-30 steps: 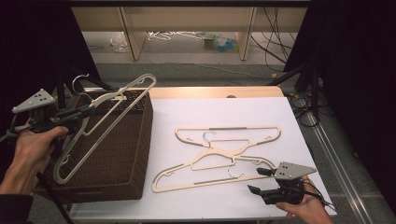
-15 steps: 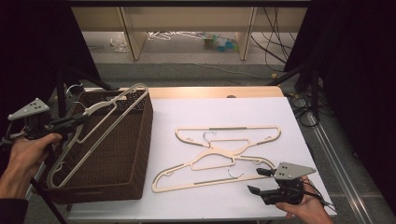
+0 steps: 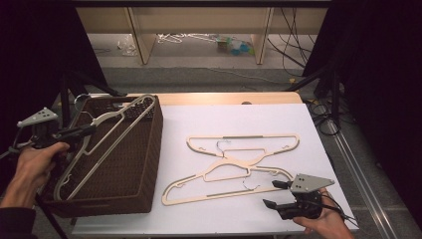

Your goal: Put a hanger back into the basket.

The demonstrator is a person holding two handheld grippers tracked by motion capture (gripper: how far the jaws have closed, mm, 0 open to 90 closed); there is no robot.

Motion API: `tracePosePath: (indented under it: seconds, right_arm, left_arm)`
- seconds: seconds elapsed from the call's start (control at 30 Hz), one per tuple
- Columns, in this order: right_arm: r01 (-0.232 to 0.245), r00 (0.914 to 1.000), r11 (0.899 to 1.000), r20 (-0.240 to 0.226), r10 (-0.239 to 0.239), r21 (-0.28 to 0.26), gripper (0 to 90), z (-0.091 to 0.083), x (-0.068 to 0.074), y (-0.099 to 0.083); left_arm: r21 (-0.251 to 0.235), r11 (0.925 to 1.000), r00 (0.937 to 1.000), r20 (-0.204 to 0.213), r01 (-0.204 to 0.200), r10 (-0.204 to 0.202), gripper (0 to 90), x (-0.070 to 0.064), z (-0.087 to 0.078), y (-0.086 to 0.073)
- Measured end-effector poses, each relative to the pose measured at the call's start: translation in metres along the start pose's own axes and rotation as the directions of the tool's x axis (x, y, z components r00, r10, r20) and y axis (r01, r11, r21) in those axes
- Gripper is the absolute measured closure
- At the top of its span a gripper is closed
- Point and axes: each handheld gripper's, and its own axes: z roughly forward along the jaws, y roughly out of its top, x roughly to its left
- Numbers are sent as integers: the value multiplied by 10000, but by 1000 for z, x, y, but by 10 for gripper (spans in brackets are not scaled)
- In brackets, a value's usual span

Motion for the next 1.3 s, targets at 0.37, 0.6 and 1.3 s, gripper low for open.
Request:
tracePosePath:
  seconds: [0.37,0.6,1.3]
  right_arm:
    - [55,9999,10000,-89,-55,76,323,2,1,0]
    - [62,9999,9999,-152,-61,91,322,2,2,-1]
    - [9,9995,9999,-318,-4,162,314,4,2,-2]
  left_arm:
    - [806,9960,9991,-193,380,-365,855,5,25,-16]
    - [1070,9920,9972,-404,676,-636,854,9,36,-28]
    - [1307,9775,9657,-2222,1659,-1342,788,31,35,-47]
